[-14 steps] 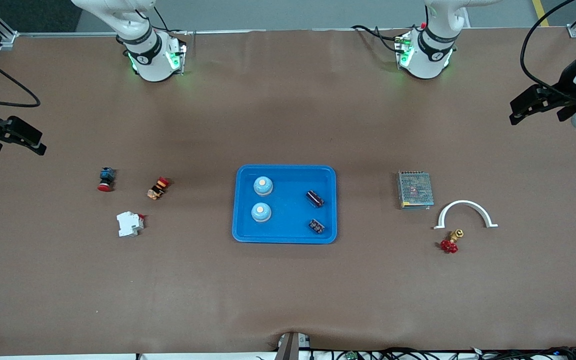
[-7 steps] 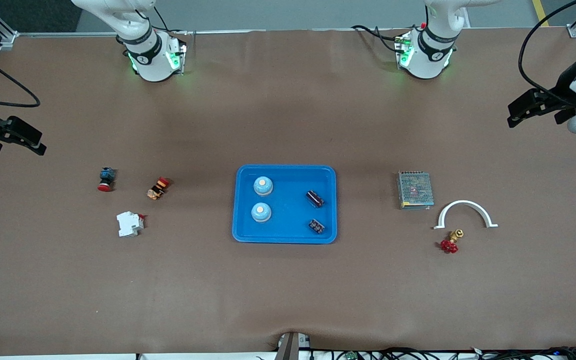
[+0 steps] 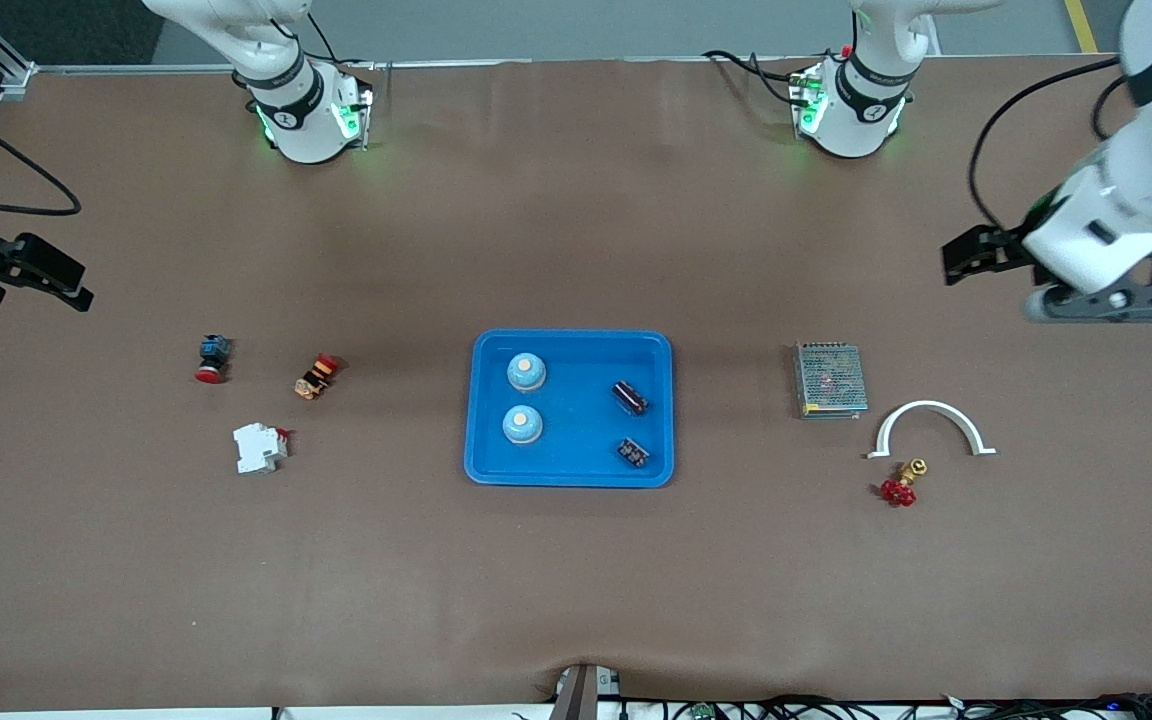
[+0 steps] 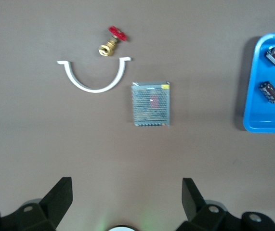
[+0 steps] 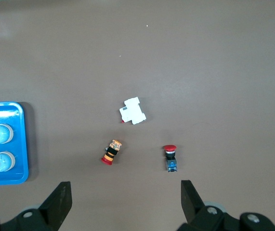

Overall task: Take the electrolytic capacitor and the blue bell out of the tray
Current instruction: 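Reach the left gripper to a brown capacitor in the blue tray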

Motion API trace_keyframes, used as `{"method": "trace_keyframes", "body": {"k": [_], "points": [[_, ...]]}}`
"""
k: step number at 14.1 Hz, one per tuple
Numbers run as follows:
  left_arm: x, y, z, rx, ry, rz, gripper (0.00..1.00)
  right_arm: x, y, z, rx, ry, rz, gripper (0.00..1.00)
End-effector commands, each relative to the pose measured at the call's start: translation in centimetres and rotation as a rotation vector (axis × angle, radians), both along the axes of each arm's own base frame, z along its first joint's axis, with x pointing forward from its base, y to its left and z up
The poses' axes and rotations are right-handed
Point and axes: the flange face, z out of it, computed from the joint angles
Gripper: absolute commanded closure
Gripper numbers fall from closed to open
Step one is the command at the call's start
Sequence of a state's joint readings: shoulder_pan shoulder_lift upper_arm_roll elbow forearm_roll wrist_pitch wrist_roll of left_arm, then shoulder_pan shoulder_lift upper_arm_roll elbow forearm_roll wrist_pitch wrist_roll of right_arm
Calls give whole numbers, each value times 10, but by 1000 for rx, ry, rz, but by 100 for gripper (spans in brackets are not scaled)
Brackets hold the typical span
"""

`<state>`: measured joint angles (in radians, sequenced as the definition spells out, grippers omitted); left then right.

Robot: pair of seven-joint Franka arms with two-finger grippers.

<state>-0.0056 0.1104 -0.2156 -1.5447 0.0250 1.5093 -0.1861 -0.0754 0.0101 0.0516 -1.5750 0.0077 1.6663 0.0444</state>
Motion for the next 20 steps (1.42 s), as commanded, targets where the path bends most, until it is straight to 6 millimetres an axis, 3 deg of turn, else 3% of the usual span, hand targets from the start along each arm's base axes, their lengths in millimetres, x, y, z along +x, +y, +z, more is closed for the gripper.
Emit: {"method": "trace_keyframes", "body": {"k": [1, 7, 9, 12, 16, 20], "points": [[11, -59, -38, 21, 19, 20, 0, 4, 2, 3, 6, 1, 4, 0], [20, -206, -161, 5, -28, 268, 0, 9, 2, -8, 9, 18, 1, 0], [21, -236, -202, -13, -40, 357, 0, 11, 4, -12, 21, 30, -12, 0], [20, -269, -257, -46, -58, 495, 13, 13, 1, -18, 97, 45, -31, 0], [17, -293, -312, -77, -67, 626, 17, 14, 11, -20, 109, 49, -12, 0], [10, -306, -349, -83, -59, 681, 23, 12, 70, -19, 115, 59, 24, 0]]}}
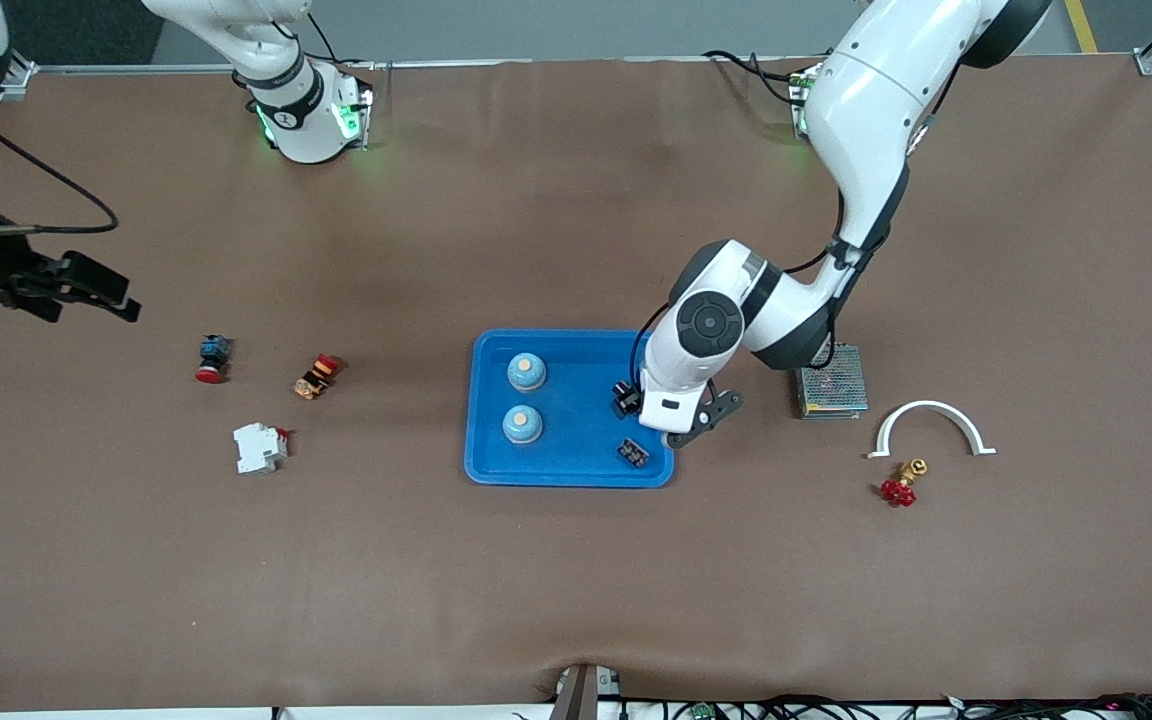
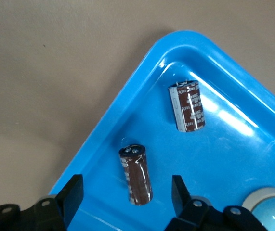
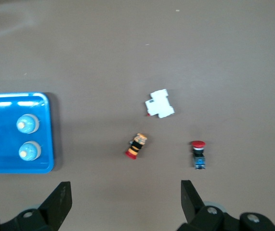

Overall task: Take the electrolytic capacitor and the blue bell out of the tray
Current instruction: 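Reach the left gripper to a brown capacitor in the blue tray, then lift the capacitor with the left gripper while the right gripper reaches the bell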

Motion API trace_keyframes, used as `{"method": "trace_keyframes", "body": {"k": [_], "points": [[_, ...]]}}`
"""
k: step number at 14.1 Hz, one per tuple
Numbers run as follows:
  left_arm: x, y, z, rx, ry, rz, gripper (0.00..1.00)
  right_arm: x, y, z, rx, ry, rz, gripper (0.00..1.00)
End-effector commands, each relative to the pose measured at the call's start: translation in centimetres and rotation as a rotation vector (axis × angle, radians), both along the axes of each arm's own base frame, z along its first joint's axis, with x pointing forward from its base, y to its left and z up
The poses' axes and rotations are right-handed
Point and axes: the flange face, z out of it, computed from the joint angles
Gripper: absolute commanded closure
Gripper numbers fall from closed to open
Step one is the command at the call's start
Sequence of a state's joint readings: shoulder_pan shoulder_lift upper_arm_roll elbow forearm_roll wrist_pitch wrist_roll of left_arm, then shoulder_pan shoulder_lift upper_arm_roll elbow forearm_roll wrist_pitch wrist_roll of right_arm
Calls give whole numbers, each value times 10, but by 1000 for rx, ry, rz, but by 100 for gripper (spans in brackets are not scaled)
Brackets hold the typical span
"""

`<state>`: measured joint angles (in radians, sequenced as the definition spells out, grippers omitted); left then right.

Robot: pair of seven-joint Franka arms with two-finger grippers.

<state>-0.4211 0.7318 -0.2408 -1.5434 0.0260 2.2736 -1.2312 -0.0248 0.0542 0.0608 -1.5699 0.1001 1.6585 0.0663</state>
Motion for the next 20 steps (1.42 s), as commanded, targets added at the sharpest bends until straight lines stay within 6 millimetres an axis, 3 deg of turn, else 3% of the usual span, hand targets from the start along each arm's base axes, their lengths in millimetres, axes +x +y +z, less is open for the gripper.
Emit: {"method": "trace_keyframes", "body": {"k": [1, 4, 7, 8, 9, 10, 13, 15, 17, 20], "points": [[-1, -12, -15, 3, -17, 41, 25, -2, 54, 3, 17, 20, -30, 0], [-9, -21, -34, 8, -1, 47, 30, -22, 165, -8, -21, 52, -220, 0], [-12, -23, -48, 6, 4, 53, 37, -43, 267, -42, -96, 25, -188, 0], [-13, -23, -49, 7, 5, 53, 53, -49, 308, -61, -151, -45, -106, 0], [-12, -23, -47, 5, 3, 53, 96, -60, 341, -81, -212, -103, -27, 0], [-11, -23, -41, 2, -4, 53, 100, -66, 362, -107, -243, -99, 12, 0], [-2, -18, -9, -7, -35, 60, 100, -64, 390, -146, -229, -87, 28, 0], [9, -4, 25, -2, -57, 64, 100, -64, 393, -159, -224, -65, -44, 0], [26, 29, 65, 35, -76, 36, 100, -62, 393, -161, -217, -67, -58, 0], [37, 85, 106, 105, -17, -62, 100, -58, 393, -162, -203, -78, -55, 0]]}}
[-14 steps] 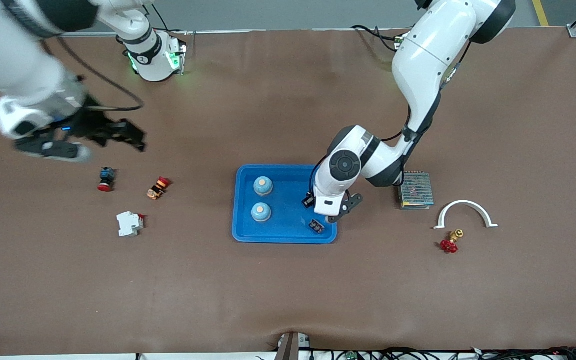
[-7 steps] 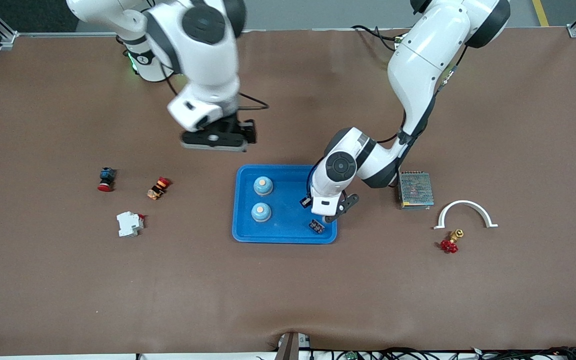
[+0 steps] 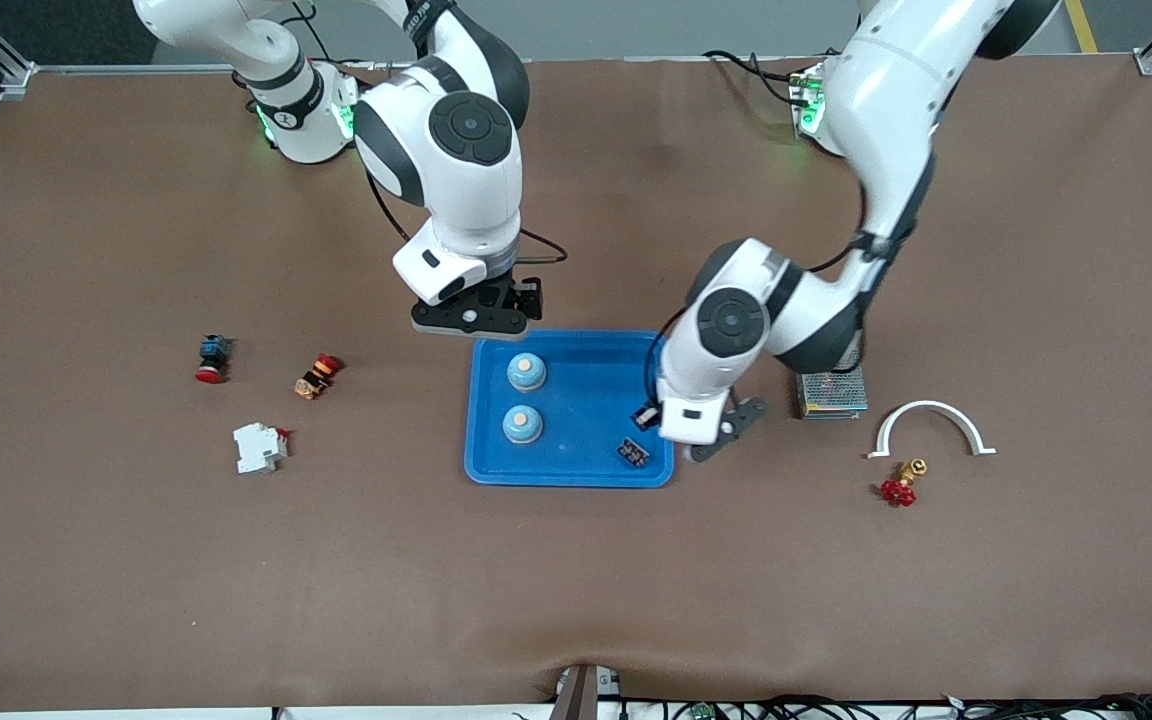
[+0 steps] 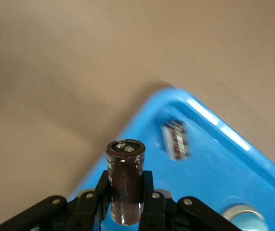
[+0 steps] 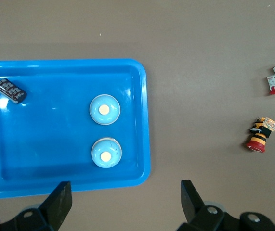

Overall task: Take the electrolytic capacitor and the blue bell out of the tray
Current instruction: 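Lift the capacitor with the left gripper while the right gripper reaches the bell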

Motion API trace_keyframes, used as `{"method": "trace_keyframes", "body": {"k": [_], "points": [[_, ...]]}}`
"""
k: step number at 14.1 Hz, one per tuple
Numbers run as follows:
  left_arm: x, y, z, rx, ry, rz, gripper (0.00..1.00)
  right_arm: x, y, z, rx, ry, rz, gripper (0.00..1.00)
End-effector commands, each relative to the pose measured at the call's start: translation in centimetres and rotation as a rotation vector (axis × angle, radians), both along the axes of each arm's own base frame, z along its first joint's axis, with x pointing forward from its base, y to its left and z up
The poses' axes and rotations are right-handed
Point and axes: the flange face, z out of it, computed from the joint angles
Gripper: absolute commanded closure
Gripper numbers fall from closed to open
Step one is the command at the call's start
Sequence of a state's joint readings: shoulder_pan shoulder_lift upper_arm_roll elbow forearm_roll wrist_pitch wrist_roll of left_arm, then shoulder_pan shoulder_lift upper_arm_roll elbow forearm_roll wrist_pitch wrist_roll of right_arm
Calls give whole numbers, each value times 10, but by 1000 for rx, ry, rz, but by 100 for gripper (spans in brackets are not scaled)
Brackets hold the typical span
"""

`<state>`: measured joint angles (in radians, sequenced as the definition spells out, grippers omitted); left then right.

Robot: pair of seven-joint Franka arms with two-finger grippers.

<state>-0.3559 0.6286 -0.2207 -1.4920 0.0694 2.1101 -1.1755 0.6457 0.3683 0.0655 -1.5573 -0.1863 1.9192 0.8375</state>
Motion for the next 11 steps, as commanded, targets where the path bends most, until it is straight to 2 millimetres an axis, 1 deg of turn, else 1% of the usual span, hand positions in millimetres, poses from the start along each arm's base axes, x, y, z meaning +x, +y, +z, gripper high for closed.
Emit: {"method": "trace_keyframes", "body": {"k": [1, 2, 3, 4, 5, 7, 9, 11], "points": [[3, 58, 38, 59, 36, -78, 100, 3, 6, 2, 24, -21, -12, 0], [6, 81, 47, 65, 43, -106, 100, 3, 9, -3, 30, -24, -6, 0], [5, 107, 49, 72, 57, -128, 100, -3, 16, -13, 22, -16, 14, 0], [3, 130, 48, 78, 67, -148, 100, -7, 24, -30, 3, -1, 28, 0], [3, 153, 47, 81, 79, -159, 100, -5, 28, -41, 7, -7, 35, 0], [2, 195, 37, 87, 109, -161, 100, 1, 36, -65, 39, -13, 68, 0], [1, 234, 26, 91, 138, -162, 100, 3, 41, -84, 38, -3, 142, 0], [-2, 265, 14, 119, 163, -157, 100, 7, 39, -113, 27, 28, 195, 0]]}}
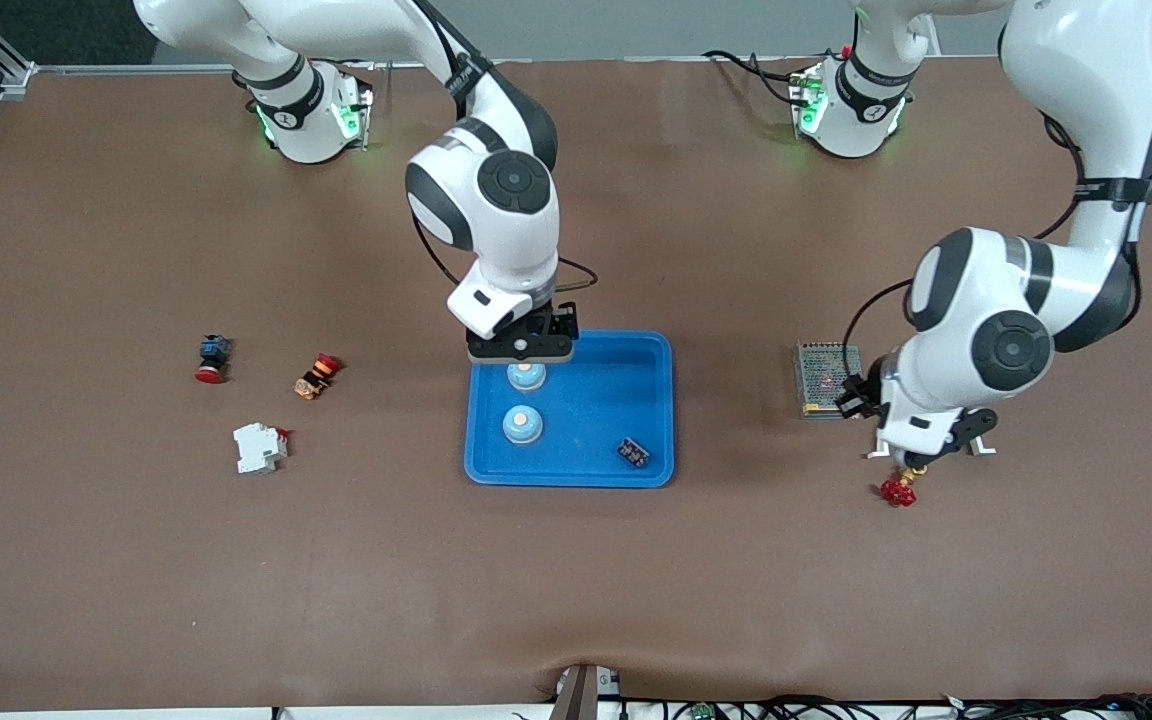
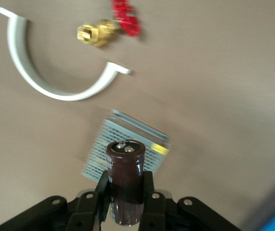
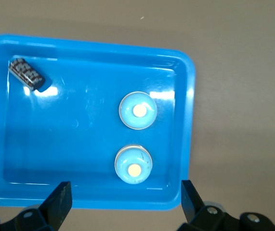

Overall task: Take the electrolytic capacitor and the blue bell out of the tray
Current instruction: 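Carry the capacitor beside the power supply while the right gripper grasps the bell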

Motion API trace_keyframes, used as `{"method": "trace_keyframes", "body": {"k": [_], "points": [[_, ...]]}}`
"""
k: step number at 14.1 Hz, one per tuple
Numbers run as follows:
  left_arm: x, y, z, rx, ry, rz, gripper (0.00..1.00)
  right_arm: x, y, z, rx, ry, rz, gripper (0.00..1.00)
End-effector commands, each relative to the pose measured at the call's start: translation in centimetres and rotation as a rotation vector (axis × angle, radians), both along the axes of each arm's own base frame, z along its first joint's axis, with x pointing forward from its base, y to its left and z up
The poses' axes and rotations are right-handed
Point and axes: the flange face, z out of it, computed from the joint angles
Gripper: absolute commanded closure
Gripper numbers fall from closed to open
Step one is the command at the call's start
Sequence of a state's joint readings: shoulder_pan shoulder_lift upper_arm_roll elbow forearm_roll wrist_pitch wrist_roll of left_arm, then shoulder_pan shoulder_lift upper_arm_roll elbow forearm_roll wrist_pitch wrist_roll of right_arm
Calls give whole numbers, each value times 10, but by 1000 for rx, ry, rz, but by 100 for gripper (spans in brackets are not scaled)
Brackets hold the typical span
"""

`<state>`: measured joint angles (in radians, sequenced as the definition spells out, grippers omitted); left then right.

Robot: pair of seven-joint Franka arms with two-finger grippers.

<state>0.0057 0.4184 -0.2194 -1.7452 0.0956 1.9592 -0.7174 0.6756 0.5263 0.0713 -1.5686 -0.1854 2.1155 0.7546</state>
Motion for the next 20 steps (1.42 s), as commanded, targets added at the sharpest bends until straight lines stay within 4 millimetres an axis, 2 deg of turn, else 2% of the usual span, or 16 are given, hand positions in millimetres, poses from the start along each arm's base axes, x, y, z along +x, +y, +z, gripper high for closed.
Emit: {"method": "trace_keyframes", "body": {"k": [1, 3, 6, 8, 10, 13, 16, 18, 20], "points": [[-15, 33, -7, 45, 17, -8, 100, 6, 0, -26, -1, 31, 77, 0], [-19, 58, -16, 53, 32, 23, 100, 7, -3, -42, -5, 54, 152, 0], [-27, 85, -35, 50, 46, 63, 100, 12, -14, -53, -16, 75, 202, 0], [-41, 86, -61, 41, 35, 60, 100, 17, -21, -73, -13, 79, 223, 0], [-50, 97, -77, 31, 24, 77, 100, 22, -29, -85, -4, 73, 256, 0], [-70, 95, -101, 24, 30, 71, 100, 18, -26, -94, -7, 81, 265, 0], [-80, 90, -122, 2, -18, 63, 100, 12, -18, -105, 16, 88, 263, 0], [-83, 85, -131, -7, -27, 55, 100, 9, -14, -113, 18, 92, 269, 0], [-83, 84, -131, -3, -28, 44, 100, 8, -14, -119, 15, 98, 272, 0]]}}
